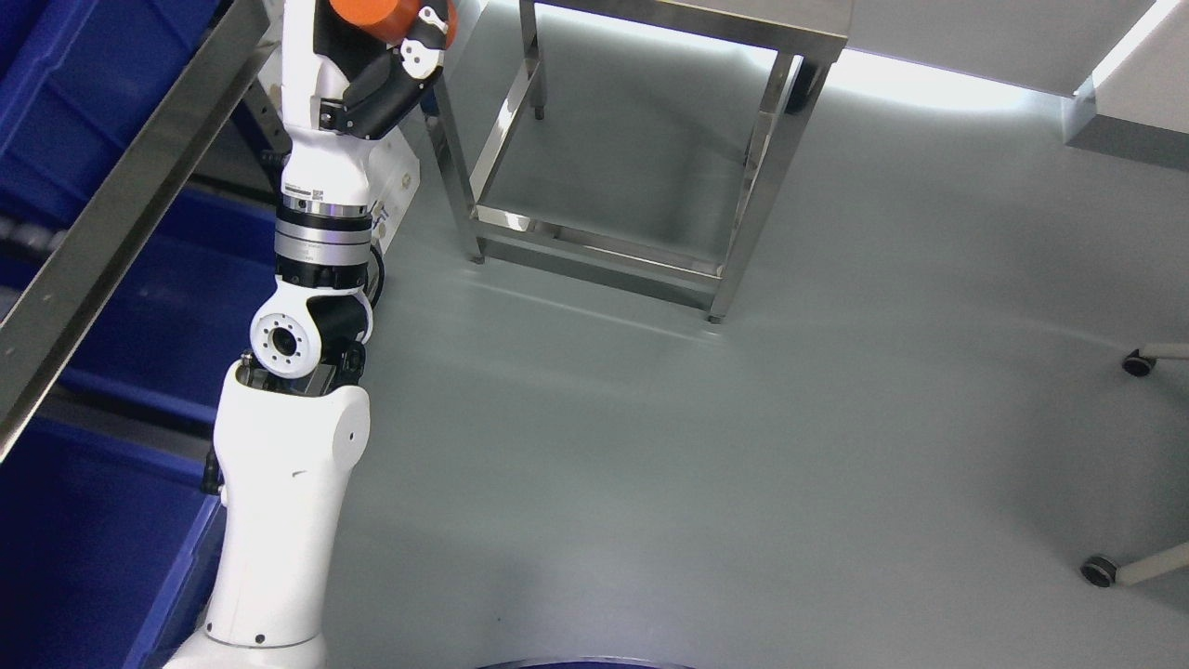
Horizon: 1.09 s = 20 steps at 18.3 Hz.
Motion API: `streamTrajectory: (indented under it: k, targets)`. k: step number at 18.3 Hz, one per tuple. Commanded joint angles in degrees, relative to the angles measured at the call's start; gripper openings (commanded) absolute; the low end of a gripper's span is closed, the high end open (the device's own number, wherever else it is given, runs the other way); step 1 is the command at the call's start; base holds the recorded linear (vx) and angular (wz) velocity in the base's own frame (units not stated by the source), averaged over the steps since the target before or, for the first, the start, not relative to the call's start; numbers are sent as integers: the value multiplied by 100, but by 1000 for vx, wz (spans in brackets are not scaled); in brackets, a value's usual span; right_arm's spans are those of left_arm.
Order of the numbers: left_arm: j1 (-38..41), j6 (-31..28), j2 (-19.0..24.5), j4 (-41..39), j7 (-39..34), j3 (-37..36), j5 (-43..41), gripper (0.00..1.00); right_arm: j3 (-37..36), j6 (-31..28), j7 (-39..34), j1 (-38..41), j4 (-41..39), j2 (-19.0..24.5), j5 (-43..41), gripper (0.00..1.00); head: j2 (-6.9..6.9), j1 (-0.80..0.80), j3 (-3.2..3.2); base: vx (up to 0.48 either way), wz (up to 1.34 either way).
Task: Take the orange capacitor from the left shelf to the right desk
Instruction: 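Carry the capacitor in the left hand while turning toward the steel table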
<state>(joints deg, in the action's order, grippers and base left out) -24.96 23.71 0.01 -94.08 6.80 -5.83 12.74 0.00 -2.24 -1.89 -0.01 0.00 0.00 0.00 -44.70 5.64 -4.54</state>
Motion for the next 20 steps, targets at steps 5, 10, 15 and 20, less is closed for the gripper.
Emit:
streamTrajectory:
  k: [5, 10, 15, 20]
  targets:
    - [-114, -7, 99, -58, -56, -630, 0, 2, -61, -22, 4, 9, -193, -100, 0, 100, 0, 0, 0, 358, -306]
    - [-342, -129, 99, -40, -276, -753, 0, 2, -61, -22, 4, 9, -193, -100, 0, 100, 0, 0, 0, 373, -143]
    - [-422, -297, 99, 3, -276, -771, 0, 2, -61, -31, 4, 9, -193, -100, 0, 100, 0, 0, 0, 372, 36]
    - [-431, -332, 99, 258, -206, -806, 18, 2, -61, -22, 4, 9, -193, -100, 0, 100, 0, 0, 0, 334, 9]
